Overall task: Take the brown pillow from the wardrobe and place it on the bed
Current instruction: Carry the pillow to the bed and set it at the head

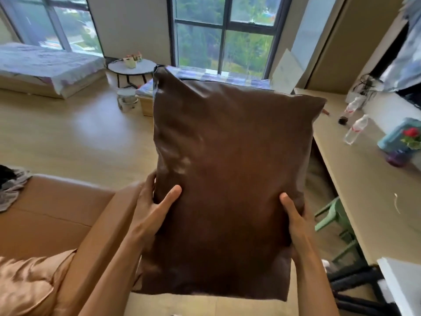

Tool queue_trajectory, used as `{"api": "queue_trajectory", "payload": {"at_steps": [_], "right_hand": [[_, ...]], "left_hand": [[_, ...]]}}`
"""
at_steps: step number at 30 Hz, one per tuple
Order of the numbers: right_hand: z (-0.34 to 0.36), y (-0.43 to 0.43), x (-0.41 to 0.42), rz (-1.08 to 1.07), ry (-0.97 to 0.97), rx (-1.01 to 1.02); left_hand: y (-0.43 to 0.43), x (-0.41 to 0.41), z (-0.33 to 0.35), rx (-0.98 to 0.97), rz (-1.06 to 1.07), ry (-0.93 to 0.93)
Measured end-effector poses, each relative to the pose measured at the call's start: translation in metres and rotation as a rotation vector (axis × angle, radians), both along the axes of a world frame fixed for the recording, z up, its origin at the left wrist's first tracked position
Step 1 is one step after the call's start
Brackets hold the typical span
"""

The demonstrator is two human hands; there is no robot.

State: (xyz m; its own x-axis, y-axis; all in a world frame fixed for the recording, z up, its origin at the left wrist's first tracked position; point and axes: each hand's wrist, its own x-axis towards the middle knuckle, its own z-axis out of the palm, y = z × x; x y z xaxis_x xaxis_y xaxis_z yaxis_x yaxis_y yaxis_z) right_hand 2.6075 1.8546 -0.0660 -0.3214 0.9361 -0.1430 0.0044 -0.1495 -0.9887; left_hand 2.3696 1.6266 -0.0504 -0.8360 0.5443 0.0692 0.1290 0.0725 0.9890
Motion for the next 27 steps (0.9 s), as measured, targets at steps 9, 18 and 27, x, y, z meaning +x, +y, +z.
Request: {"api": "queue_trajectory", "payload": {"at_steps": [9, 18, 27], "right_hand": [[-0.018, 0.159, -0.152, 0.088, -0.034, 0.047], [0.01, 0.303, -0.299, 0.13, -0.048, 0.117], [-0.003, 0.421, -0.482, 0.309, 0.034, 0.025]], "left_hand": [[0.146, -0.141, -0.038, 0.056, 0.108, -0.061], [0.276, -0.27, -0.014, 0.095, 0.135, -0.069], [0.367, -0.409, -0.022, 0.081, 0.319, -0.07]]}}
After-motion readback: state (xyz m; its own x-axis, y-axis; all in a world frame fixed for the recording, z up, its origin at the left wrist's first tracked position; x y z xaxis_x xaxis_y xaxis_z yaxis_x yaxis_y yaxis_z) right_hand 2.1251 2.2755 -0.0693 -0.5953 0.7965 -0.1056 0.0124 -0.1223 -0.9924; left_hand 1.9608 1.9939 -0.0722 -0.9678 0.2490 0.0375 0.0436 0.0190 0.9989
